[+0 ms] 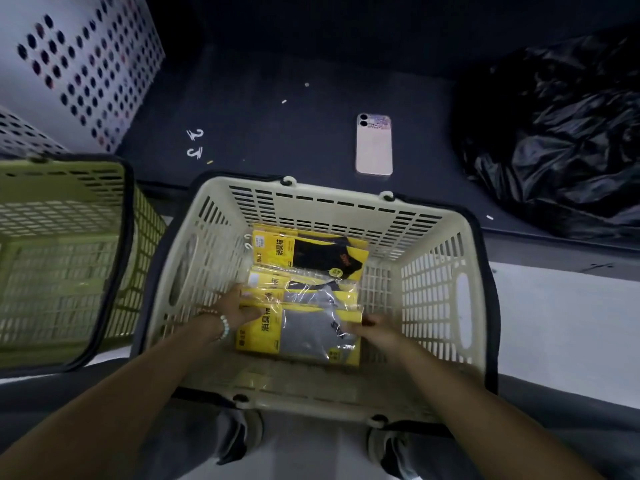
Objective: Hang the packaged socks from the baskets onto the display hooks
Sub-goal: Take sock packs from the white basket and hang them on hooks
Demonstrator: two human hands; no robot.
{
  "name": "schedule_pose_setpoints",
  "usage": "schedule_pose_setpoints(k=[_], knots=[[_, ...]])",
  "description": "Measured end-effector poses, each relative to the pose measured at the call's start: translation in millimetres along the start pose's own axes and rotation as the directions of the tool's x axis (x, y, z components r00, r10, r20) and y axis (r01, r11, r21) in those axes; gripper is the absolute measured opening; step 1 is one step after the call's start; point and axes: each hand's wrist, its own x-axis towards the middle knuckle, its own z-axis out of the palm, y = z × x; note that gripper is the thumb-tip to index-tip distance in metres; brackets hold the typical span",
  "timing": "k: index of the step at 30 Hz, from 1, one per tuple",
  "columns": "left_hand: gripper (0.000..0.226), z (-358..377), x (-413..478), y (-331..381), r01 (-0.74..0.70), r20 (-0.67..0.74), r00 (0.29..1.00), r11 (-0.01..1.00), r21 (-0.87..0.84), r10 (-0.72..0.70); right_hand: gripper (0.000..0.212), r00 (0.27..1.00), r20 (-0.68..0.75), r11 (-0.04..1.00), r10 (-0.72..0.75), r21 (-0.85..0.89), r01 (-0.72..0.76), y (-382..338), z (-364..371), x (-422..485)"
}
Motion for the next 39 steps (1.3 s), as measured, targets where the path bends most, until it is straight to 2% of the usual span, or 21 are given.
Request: schedule_pose_setpoints(k=[2, 5, 9, 12, 15, 18, 20, 21, 23, 25, 28, 31, 33, 36, 39], knots=[[0.064, 0, -2, 3, 0.018, -0.021, 1.000, 0.998, -0.059, -0.019, 0.026, 1.000, 0.017, 0.996, -0.021, 0.086, 0.020, -10, -2, -6], [0.039, -4, -10, 17, -0.002, -0.088, 0.996, 0.993, -0.119, -0.009, 0.020, 0.997, -0.021, 0.954, -0.076, 0.290, 0.078, -29, -2, -14], [0.065, -19, -29, 46, -0.083, -0.184, 0.981, 0.987, -0.139, 0.056, 0.015, 0.968, -0.172, 0.901, -0.185, 0.363, 0.237, -59, -13, -39], [0.064, -38, -48, 83, -0.215, -0.260, 0.953, 0.949, -0.228, 0.154, 0.015, 0.933, -0.232, 0.843, -0.274, 0.409, 0.349, -88, -33, -70], [0.059, -57, -80, 132, -0.378, -0.415, 0.886, 0.840, -0.388, 0.207, 0.027, 0.880, -0.316, 0.759, -0.355, 0.451, 0.469, -123, -55, -110], [0.080, -70, -111, 178, -0.478, -0.493, 0.837, 0.754, -0.450, 0.237, 0.036, 0.825, -0.378, 0.634, -0.420, 0.528, 0.565, -158, -76, -157], [0.090, -75, -134, 209, -0.465, -0.489, 0.850, 0.712, -0.526, 0.193, 0.038, 0.794, -0.407, 0.534, -0.452, 0.589, 0.606, -179, -89, -189], [0.084, -77, -145, 225, -0.451, -0.450, 0.874, 0.649, -0.612, 0.184, 0.039, 0.778, -0.415, 0.492, -0.472, 0.608, 0.623, -189, -94, -202], [0.052, -76, -169, 260, -0.400, -0.305, 0.912, 0.432, -0.809, 0.273, 0.042, 0.744, -0.404, 0.427, -0.533, 0.631, 0.648, -206, -101, -227], [0.035, -75, -190, 293, -0.357, -0.222, 0.879, 0.274, -0.893, 0.421, 0.044, 0.716, -0.379, 0.380, -0.586, 0.652, 0.656, -221, -105, -247], [0.032, -81, -212, 333, -0.414, -0.256, 0.796, 0.183, -0.892, 0.549, 0.042, 0.697, -0.376, 0.348, -0.611, 0.663, 0.663, -240, -113, -267], [0.032, -96, -230, 360, -0.478, -0.332, 0.776, 0.157, -0.864, 0.536, 0.038, 0.688, -0.379, 0.386, -0.619, 0.616, 0.687, -254, -124, -282], [0.033, -108, -238, 372, -0.546, -0.385, 0.757, 0.187, -0.817, 0.527, 0.038, 0.650, -0.446, 0.440, -0.616, 0.490, 0.753, -262, -134, -288], [0.029, -123, -248, 383, -0.651, -0.451, 0.702, 0.240, -0.720, 0.551, 0.053, 0.526, -0.585, 0.465, -0.617, 0.268, 0.844, -281, -146, -300], [0.024, -132, -255, 390, -0.749, -0.476, 0.630, 0.318, -0.582, 0.613, 0.061, 0.384, -0.610, 0.434, -0.693, 0.072, 0.898, -308, -150, -313]])
